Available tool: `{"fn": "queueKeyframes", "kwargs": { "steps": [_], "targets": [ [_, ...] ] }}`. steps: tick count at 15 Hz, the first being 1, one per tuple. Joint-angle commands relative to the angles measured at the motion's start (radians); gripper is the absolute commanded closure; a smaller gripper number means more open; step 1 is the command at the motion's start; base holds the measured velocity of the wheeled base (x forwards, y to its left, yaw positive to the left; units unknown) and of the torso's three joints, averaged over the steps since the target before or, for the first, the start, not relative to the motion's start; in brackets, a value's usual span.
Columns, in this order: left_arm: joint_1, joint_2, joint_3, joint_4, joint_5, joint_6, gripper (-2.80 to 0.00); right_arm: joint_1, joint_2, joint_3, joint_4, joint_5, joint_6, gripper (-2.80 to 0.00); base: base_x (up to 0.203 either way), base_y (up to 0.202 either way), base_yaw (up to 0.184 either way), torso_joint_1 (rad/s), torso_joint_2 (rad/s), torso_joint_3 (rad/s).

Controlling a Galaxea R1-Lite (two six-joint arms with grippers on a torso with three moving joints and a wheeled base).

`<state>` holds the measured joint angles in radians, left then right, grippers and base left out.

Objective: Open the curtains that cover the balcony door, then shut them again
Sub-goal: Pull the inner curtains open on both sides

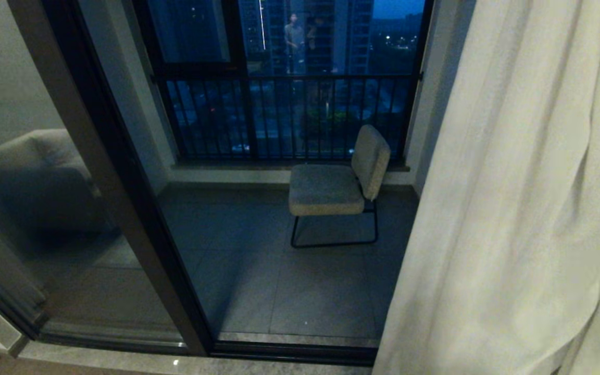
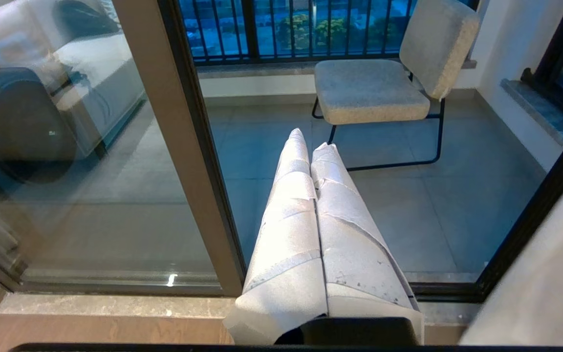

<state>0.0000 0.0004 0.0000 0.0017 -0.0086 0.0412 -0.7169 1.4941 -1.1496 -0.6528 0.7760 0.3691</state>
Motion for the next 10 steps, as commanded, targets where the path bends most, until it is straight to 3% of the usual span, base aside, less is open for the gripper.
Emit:
{"fn": "queueKeyframes", "kwargs": {
  "steps": [1, 10],
  "targets": [
    [0.0, 0.0, 0.0, 0.0, -0.001, 0.0, 0.0, 0.07, 0.022, 0.002, -0.005, 0.004, 0.005, 0.0, 0.0, 0.0, 0.0, 0.0, 0.0, 0.0],
    [0.0, 0.0, 0.0, 0.0, -0.001, 0.0, 0.0, 0.297, 0.028, 0.058, 0.004, -0.002, 0.001, 0.0, 0.0, 0.0, 0.0, 0.0, 0.0, 0.0]
  ]
}}
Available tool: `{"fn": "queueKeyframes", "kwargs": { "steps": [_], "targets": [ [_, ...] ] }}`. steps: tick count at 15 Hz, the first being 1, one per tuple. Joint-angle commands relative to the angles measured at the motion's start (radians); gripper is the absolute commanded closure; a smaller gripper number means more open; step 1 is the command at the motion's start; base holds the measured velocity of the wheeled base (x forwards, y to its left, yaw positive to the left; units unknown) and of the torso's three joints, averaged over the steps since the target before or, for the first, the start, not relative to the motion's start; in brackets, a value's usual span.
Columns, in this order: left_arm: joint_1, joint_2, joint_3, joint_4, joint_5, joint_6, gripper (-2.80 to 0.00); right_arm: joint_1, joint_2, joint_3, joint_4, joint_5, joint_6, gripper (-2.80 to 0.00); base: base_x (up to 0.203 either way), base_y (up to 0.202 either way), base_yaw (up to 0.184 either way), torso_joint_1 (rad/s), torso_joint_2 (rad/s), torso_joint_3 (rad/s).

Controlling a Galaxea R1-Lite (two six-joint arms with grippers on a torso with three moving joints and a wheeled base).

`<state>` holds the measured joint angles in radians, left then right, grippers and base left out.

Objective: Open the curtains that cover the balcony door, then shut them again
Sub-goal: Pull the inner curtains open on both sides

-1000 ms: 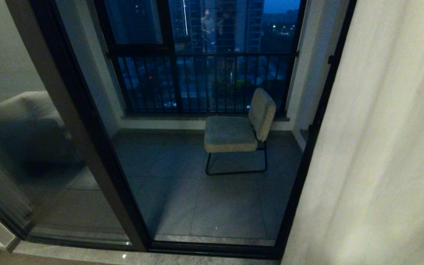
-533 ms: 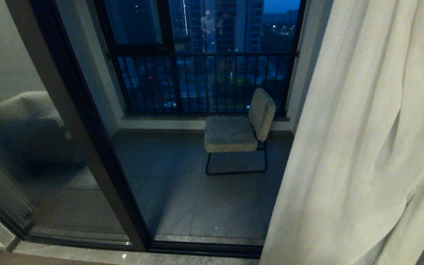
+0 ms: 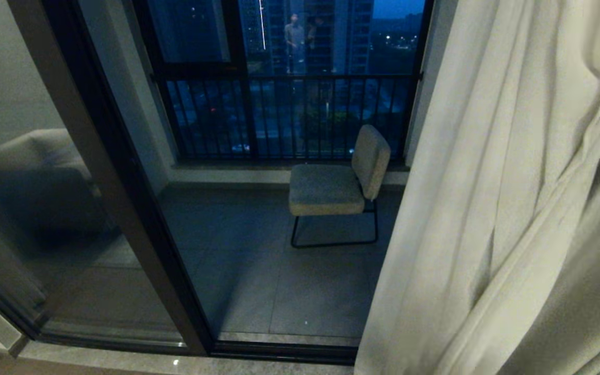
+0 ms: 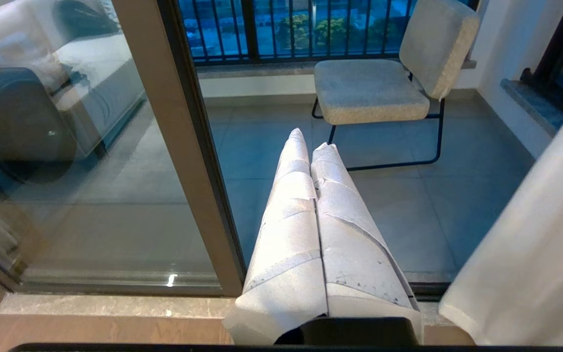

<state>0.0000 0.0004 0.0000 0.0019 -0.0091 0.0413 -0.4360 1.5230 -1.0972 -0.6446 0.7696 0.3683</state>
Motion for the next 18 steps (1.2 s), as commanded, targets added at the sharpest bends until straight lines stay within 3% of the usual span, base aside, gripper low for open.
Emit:
{"fn": "queueKeyframes", "kwargs": {
  "steps": [1, 4, 8, 15, 16, 18],
  "targets": [
    [0.0, 0.0, 0.0, 0.0, 0.0, 0.0, 0.0, 0.023, 0.009, 0.002, -0.008, 0.003, 0.0, 0.0, 0.0, 0.0, 0.0, 0.0, 0.0, 0.0],
    [0.0, 0.0, 0.0, 0.0, 0.001, 0.0, 0.0, 0.025, 0.048, -0.015, -0.018, -0.01, -0.003, 0.0, 0.0, 0.0, 0.0, 0.0, 0.0, 0.0],
    [0.0, 0.0, 0.0, 0.0, 0.0, 0.0, 0.0, 0.025, 0.128, -0.103, -0.018, -0.134, 0.003, 0.0, 0.0, 0.0, 0.0, 0.0, 0.0, 0.0],
    [0.0, 0.0, 0.0, 0.0, 0.0, 0.0, 0.0, 0.025, 0.177, -0.131, -0.077, -0.141, 0.004, 0.0, 0.0, 0.0, 0.0, 0.0, 0.0, 0.0],
    [0.0, 0.0, 0.0, 0.0, 0.0, 0.0, 0.0, 0.026, 0.175, -0.127, -0.078, -0.139, 0.004, -2.8, 0.0, 0.0, 0.0, 0.0, 0.0, 0.0],
    [0.0, 0.0, 0.0, 0.0, 0.0, 0.0, 0.0, 0.026, 0.164, -0.122, -0.076, -0.139, 0.002, -2.8, 0.0, 0.0, 0.0, 0.0, 0.0, 0.0]
  ]
}}
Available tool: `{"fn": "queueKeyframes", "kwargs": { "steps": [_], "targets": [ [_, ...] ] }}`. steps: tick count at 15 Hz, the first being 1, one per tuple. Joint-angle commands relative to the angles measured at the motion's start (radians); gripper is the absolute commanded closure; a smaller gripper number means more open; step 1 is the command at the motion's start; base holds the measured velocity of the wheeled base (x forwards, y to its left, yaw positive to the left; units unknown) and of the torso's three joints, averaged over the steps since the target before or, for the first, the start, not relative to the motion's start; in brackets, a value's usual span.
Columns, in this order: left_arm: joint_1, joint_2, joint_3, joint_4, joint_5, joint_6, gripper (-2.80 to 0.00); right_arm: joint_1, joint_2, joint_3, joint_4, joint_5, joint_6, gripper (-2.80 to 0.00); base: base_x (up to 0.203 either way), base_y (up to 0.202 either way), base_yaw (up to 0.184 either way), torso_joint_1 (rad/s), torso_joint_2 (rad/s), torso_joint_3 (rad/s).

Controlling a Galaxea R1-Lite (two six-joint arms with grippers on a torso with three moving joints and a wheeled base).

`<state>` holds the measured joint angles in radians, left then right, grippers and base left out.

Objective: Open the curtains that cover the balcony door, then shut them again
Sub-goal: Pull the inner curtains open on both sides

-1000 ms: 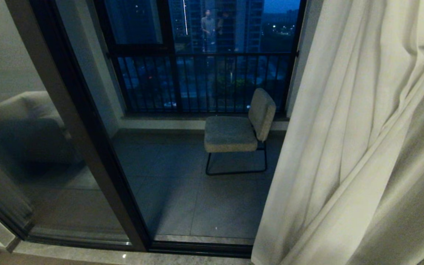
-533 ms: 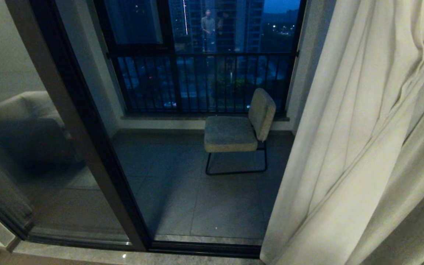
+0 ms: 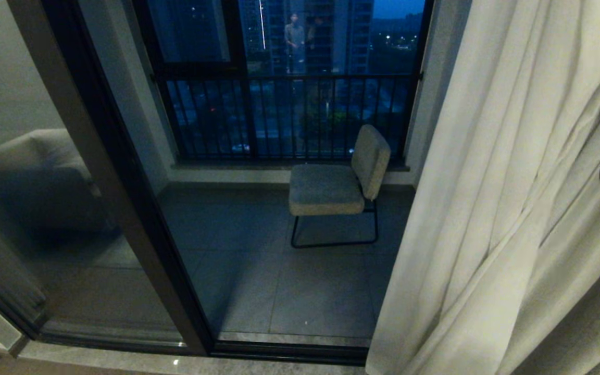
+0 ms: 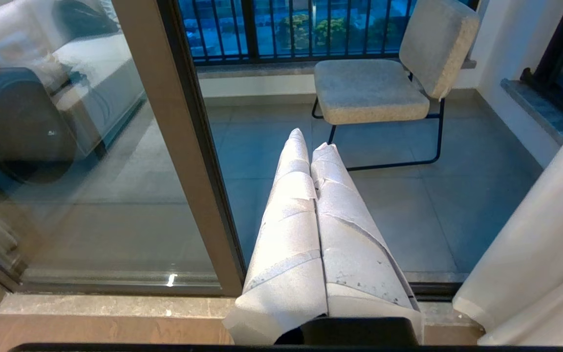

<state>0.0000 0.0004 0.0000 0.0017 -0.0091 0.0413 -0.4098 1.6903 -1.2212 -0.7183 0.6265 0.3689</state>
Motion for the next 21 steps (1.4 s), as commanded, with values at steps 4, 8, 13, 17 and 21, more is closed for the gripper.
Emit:
{"fn": "queueKeyframes", "kwargs": {
  "steps": [4, 8, 13, 17, 21],
  "targets": [
    [0.0, 0.0, 0.0, 0.0, 0.0, 0.0, 0.0, -0.001, -0.067, 0.058, 0.0, 0.003, -0.004, -2.8, 0.0, 0.0, 0.0, 0.0, 0.0, 0.0],
    [0.0, 0.0, 0.0, 0.001, 0.001, 0.0, 0.0, -0.001, -0.205, 0.21, 0.01, 0.007, -0.005, -2.8, 0.0, 0.0, 0.0, 0.0, 0.0, 0.0],
    [0.0, 0.0, 0.0, 0.0, 0.0, 0.0, 0.0, -0.001, -0.441, 0.527, 0.039, 0.01, -0.094, -2.8, 0.0, 0.0, 0.0, 0.0, 0.0, 0.0],
    [0.0, 0.0, 0.0, 0.0, 0.001, 0.0, 0.0, -0.001, -0.596, 0.709, 0.059, 0.01, -0.146, -2.8, 0.0, 0.0, 0.0, 0.0, 0.0, 0.0],
    [0.0, 0.0, 0.0, 0.0, 0.0, 0.0, 0.0, 0.0, -0.713, 0.816, 0.126, 0.01, -0.197, 0.0, 0.0, 0.0, 0.0, 0.0, 0.0, 0.0]
  ]
}}
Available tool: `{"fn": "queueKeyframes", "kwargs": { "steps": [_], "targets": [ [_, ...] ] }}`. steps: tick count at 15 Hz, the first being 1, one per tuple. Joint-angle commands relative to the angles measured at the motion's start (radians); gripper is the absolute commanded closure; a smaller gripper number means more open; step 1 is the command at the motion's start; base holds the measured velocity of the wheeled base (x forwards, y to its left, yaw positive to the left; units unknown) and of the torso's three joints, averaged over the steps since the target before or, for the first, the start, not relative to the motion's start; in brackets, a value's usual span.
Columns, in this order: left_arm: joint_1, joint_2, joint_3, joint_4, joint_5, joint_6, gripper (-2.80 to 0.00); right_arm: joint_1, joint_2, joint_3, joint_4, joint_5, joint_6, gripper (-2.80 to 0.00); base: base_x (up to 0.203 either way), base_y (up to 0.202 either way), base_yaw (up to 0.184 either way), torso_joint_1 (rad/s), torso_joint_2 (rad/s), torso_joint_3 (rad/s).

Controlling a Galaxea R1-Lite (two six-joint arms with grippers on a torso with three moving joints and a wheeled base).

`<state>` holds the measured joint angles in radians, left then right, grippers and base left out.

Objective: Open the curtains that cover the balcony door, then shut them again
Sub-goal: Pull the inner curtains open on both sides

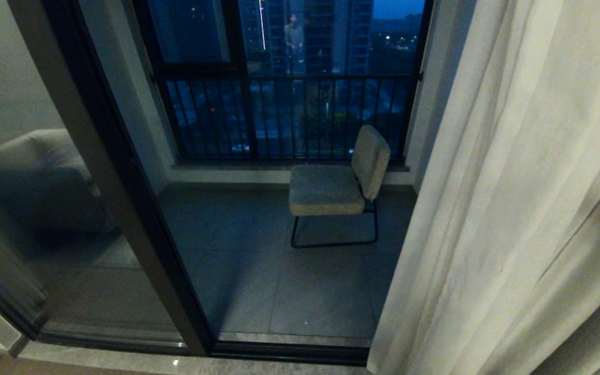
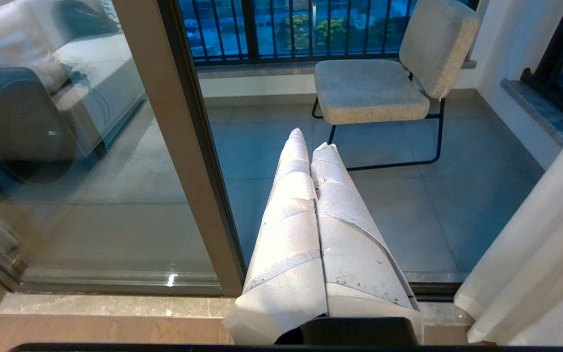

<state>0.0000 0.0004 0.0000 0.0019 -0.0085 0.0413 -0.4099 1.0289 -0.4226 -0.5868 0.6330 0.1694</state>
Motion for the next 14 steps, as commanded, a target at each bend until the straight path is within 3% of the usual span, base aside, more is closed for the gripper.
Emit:
{"fn": "queueKeyframes", "kwargs": {
  "steps": [1, 10, 12, 14],
  "targets": [
    [0.0, 0.0, 0.0, 0.001, -0.001, 0.0, 0.0, 0.0, -0.081, 0.042, 0.013, 0.005, -0.006, 0.0, 0.0, 0.0, 0.0, 0.0, 0.0, 0.0],
    [0.0, 0.0, 0.0, 0.0, -0.001, 0.0, 0.0, 0.056, -0.328, 0.224, 0.151, -0.006, -0.102, 0.0, 0.0, 0.0, 0.0, 0.0, 0.0, 0.0],
    [0.0, 0.0, 0.0, 0.0, -0.001, 0.0, 0.0, 0.109, -0.376, 0.264, 0.162, -0.069, -0.13, 0.0, 0.0, 0.0, 0.0, 0.0, 0.0, 0.0],
    [0.0, 0.0, 0.0, 0.0, -0.001, 0.0, 0.0, 0.189, -0.419, 0.308, 0.164, -0.198, -0.167, 0.0, 0.0, 0.0, 0.0, 0.0, 0.0, 0.0]
  ]
}}
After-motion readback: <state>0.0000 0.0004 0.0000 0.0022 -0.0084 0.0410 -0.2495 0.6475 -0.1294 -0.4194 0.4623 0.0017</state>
